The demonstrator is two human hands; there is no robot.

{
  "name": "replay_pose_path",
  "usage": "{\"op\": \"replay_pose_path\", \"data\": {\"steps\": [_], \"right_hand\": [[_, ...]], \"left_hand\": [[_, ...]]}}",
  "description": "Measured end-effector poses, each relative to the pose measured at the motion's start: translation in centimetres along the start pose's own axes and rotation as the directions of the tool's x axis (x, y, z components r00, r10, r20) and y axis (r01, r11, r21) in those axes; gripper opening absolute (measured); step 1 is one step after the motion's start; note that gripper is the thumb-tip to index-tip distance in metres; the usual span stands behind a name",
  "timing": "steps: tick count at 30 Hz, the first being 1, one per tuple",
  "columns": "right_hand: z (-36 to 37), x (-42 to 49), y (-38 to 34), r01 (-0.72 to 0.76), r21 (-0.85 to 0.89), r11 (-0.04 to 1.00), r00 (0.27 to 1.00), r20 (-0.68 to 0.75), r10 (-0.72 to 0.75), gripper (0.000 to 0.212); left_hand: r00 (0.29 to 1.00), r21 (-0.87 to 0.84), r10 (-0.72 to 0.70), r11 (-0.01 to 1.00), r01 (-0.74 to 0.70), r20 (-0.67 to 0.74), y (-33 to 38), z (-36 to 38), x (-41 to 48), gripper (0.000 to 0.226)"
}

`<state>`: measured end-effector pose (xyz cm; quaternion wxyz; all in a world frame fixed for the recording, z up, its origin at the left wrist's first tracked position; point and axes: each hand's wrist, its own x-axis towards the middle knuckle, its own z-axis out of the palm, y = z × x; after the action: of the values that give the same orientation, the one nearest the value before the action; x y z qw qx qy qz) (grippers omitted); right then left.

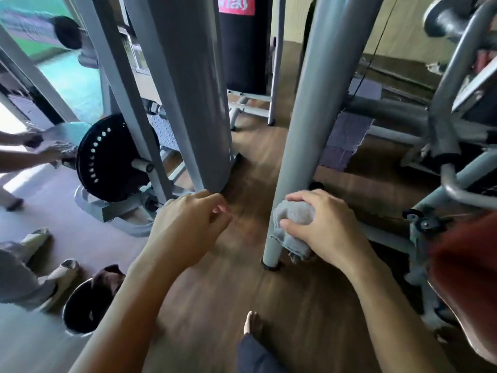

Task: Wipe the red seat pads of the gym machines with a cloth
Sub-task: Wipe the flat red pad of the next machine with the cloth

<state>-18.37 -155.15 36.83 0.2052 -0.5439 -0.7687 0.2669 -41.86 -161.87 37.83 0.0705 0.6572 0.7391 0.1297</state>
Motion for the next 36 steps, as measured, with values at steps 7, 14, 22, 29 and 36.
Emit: {"op": "replay_pose_path", "data": {"steps": [7, 14, 22, 29, 36], "right_hand": [[4.1, 15.3, -4.3, 0.007, 0.002, 1.000, 0.999, 0.050, -0.007, 0.044], [6.1, 28.1, -6.8, -0.006, -0.028, 1.000, 1.000, 0.026, 0.007, 0.043], [7.5, 43.1, -10.1, -0.144, -0.028, 0.989, 0.987, -0.074, 0.142, 0.044], [7.1, 53.7, -11.1, -0.262, 0.039, 0.964, 0.952, -0.152, 0.265, 0.047], [3.8, 64.9, -7.3, -0.306, 0.096, 0.947, 0.923, -0.213, 0.319, 0.030]], "left_hand": [[0.999, -0.069, -0.038, 0.997, 0.037, -0.024, -7.6, -1.6, 13.4, 0.021], [0.997, -0.190, -0.037, 0.981, 0.025, -0.060, -14.3, -1.3, 26.2, 0.029], [0.998, -0.214, 0.056, 0.975, -0.061, -0.032, -20.3, -3.8, 43.3, 0.037], [0.983, -0.078, 0.174, 0.982, -0.169, 0.061, -21.5, -5.4, 58.2, 0.021], [0.945, -0.140, 0.322, 0.940, -0.312, 0.056, -18.8, -2.9, 72.2, 0.017]]}}
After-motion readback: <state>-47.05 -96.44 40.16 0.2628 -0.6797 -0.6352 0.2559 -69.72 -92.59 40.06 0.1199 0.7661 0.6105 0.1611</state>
